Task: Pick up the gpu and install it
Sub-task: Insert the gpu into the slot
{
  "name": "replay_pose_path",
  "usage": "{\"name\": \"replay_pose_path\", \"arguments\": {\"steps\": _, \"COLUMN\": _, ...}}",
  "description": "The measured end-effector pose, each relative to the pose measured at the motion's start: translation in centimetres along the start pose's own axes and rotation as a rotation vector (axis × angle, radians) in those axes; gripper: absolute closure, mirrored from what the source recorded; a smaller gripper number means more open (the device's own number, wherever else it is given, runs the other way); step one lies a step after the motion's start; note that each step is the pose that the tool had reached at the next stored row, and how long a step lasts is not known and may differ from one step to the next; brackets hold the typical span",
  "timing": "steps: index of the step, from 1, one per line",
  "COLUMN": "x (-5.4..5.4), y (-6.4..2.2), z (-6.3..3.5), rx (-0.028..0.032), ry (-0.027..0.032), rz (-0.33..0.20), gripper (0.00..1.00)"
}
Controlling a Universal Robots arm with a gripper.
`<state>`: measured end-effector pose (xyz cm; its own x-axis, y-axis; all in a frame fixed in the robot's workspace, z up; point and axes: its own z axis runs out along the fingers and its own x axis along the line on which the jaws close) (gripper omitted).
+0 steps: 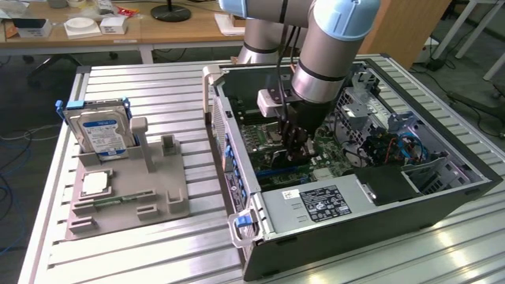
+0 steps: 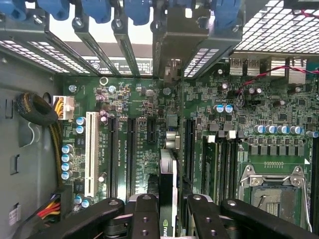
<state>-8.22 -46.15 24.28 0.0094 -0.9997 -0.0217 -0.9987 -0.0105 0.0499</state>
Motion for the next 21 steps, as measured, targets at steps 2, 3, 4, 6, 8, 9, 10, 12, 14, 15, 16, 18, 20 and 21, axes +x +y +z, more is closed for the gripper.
{"name": "replay_pose_path", "arguments": {"steps": 2, "x": 0.0, "y": 0.0, "z": 0.09, "rx": 0.0, "ry": 0.0001, "rz": 0.0, "gripper": 0.73}}
{"name": "replay_pose_path", "arguments": {"steps": 3, "x": 0.0, "y": 0.0, "z": 0.15, "rx": 0.0001, "ry": 0.0, "rz": 0.0, "gripper": 0.73}}
{"name": "replay_pose_path", "arguments": {"steps": 4, "x": 0.0, "y": 0.0, "z": 0.21, "rx": 0.0001, "ry": -0.0001, "rz": 0.0, "gripper": 0.73}}
{"name": "replay_pose_path", "arguments": {"steps": 6, "x": 0.0, "y": 0.0, "z": 0.28, "rx": 0.0, "ry": 0.0, "rz": 0.0, "gripper": 0.73}}
{"name": "replay_pose_path", "arguments": {"steps": 8, "x": 0.0, "y": 0.01, "z": 0.31, "rx": -0.0001, "ry": 0.0002, "rz": 0.0, "gripper": 0.73}}
{"name": "replay_pose_path", "arguments": {"steps": 9, "x": 0.0, "y": 0.01, "z": 0.31, "rx": 0.0, "ry": 0.0001, "rz": 0.0, "gripper": 0.73}}
{"name": "replay_pose_path", "arguments": {"steps": 10, "x": 0.0, "y": 0.01, "z": 0.33, "rx": 0.0001, "ry": -0.0001, "rz": 0.0, "gripper": 0.73}}
{"name": "replay_pose_path", "arguments": {"steps": 12, "x": 0.0, "y": 0.01, "z": 0.32, "rx": 0.0001, "ry": -0.0001, "rz": 0.0, "gripper": 0.73}}
{"name": "replay_pose_path", "arguments": {"steps": 14, "x": 0.0, "y": 0.0, "z": 0.33, "rx": 0.0001, "ry": -0.0001, "rz": 0.0, "gripper": 0.73}}
{"name": "replay_pose_path", "arguments": {"steps": 15, "x": 0.0, "y": 0.0, "z": 0.34, "rx": 0.0, "ry": -0.0001, "rz": 0.0, "gripper": 0.73}}
{"name": "replay_pose_path", "arguments": {"steps": 16, "x": 0.0, "y": 0.01, "z": 0.34, "rx": 0.0, "ry": 0.0, "rz": 0.0, "gripper": 0.73}}
{"name": "replay_pose_path", "arguments": {"steps": 18, "x": 0.0, "y": 0.01, "z": 0.39, "rx": -0.0001, "ry": -0.0002, "rz": 0.0, "gripper": 0.73}}
{"name": "replay_pose_path", "arguments": {"steps": 20, "x": 0.0, "y": 0.0, "z": 0.51, "rx": 0.0001, "ry": 0.0, "rz": 0.0, "gripper": 0.73}}
{"name": "replay_pose_path", "arguments": {"steps": 21, "x": 0.0, "y": 0.0, "z": 0.53, "rx": 0.0001, "ry": 0.0, "rz": 0.0, "gripper": 0.73}}
